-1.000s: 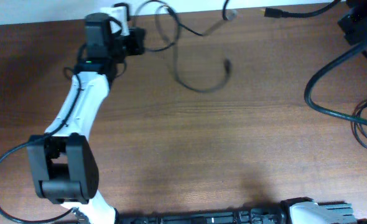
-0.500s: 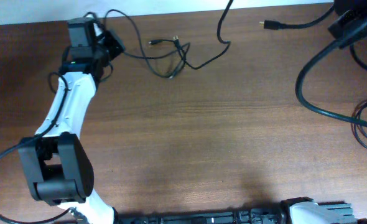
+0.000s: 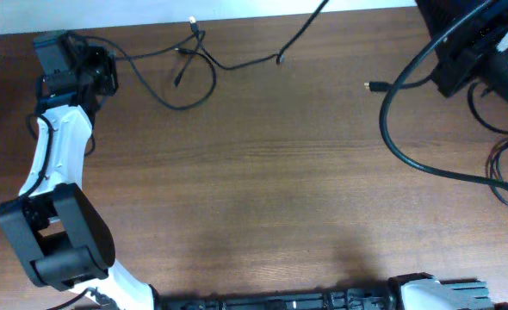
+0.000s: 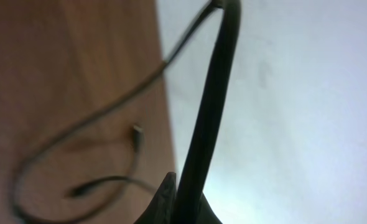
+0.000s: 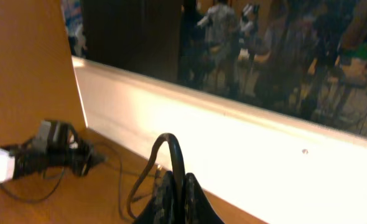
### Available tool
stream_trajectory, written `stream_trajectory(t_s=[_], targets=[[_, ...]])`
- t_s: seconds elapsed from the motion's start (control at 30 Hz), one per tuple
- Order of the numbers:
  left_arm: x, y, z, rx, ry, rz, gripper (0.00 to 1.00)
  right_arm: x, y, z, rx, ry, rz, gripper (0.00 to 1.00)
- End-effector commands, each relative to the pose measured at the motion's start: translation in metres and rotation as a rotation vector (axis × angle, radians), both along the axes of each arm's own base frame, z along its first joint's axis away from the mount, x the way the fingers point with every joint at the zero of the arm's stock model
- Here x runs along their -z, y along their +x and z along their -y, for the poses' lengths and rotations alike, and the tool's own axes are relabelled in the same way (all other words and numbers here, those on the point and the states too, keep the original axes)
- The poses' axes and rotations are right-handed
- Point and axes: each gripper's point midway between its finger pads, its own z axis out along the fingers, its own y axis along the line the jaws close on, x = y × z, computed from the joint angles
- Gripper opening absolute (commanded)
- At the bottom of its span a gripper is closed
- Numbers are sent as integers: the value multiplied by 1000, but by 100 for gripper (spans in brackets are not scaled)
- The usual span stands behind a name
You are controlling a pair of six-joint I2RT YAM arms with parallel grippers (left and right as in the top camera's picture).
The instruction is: Untangle cables
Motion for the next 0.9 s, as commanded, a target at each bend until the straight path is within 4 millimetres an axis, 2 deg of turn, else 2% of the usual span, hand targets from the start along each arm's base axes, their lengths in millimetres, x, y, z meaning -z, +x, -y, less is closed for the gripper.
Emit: stream_trajectory(t_s=[0.0,0.07,0.2,0.27,0.33,0.4,0.53,0.67,0.73,0.87], targets=[[-43,8,33,139,-144,140,0,17,10,2,14,-30,-56,4],[-59,12,40,191,-147,209,0,36,22,1,13,-36,-130,4],[-105,17,55,291,-186,389,0,69,40,-2,4,-46,-261,4],[-131,15,65,347,-205,489,0,77,42,-9,-44,-37,-296,4],[-162,8,86,449,-176,620,0,79,42,-19,-111,-21,-309,4],[-177,1,109,533,-162,690,0,79,43,-25,-150,-12,-309,4],[-178,-4,154,609,-154,708,0,76,39,-32,-205,1,-300,4],[-176,6,152,547,-39,739,0,75,35,-29,-183,-4,-301,4],[-176,4,151,571,-17,747,0,74,40,-13,-70,-30,-284,4],[-171,-20,175,807,127,831,0,71,60,35,238,-92,-242,4]])
